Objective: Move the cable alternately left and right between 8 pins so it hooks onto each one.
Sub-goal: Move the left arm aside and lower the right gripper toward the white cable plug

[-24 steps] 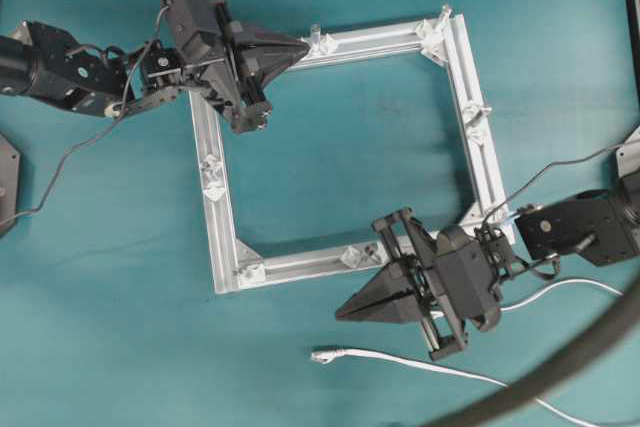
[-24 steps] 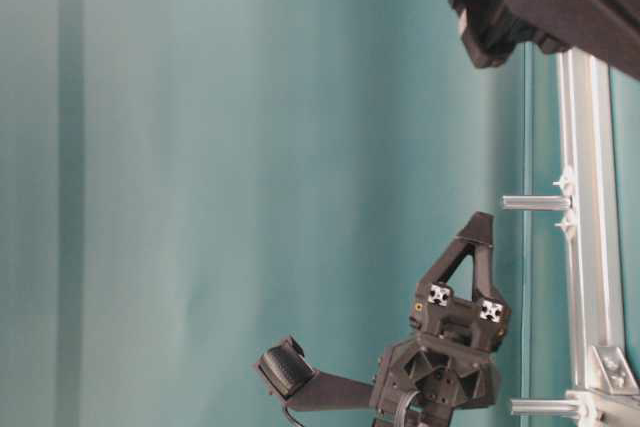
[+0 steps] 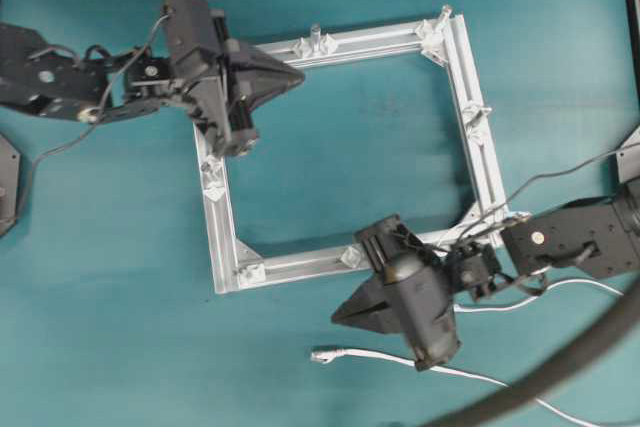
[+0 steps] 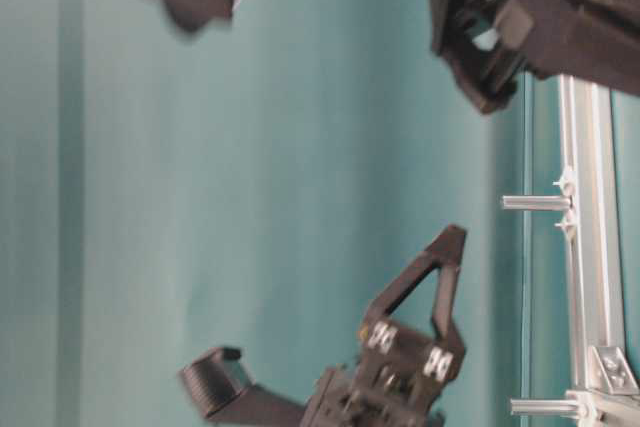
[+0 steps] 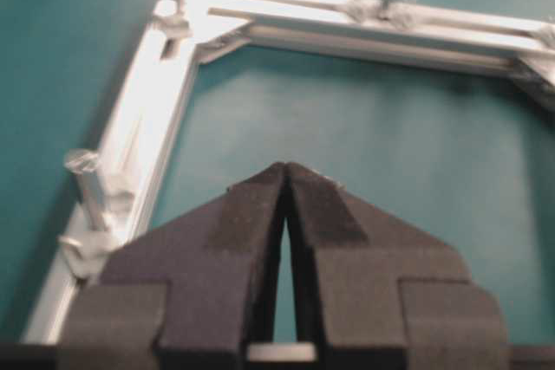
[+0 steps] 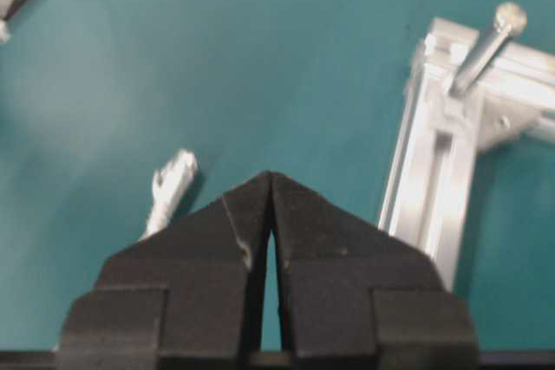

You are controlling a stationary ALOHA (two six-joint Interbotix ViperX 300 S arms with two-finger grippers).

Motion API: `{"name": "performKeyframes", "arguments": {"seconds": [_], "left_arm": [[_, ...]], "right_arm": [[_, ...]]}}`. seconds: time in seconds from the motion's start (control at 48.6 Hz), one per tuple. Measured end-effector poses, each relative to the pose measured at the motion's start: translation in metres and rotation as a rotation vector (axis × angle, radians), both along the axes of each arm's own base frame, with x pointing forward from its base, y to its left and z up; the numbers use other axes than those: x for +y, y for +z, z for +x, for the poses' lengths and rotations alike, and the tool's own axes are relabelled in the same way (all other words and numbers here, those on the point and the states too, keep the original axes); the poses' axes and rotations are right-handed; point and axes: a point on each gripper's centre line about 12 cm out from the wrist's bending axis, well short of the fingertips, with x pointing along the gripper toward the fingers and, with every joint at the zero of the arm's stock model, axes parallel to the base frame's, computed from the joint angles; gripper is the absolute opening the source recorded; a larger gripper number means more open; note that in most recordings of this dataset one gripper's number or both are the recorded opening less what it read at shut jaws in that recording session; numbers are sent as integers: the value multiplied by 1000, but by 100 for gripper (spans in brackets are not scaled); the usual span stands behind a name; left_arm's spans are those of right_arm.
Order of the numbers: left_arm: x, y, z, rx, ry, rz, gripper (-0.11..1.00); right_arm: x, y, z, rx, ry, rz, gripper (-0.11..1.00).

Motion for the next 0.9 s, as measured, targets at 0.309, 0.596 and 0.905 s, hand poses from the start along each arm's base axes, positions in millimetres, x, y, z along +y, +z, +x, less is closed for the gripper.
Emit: {"name": "performKeyframes", "arguments": {"seconds": [0.309,0.596,0.905], "left_arm": [[-13,21,-30,50,-26,-16,6],[-31,40,-66,57,-72,-21,62],[-48,34,-105,64,-119,-22,76]], "right_arm": [[9,16,16,260,-59,-73,0],[30,3,23,418,-183,40,14],[34,1,22,446,-217,70,62]]}}
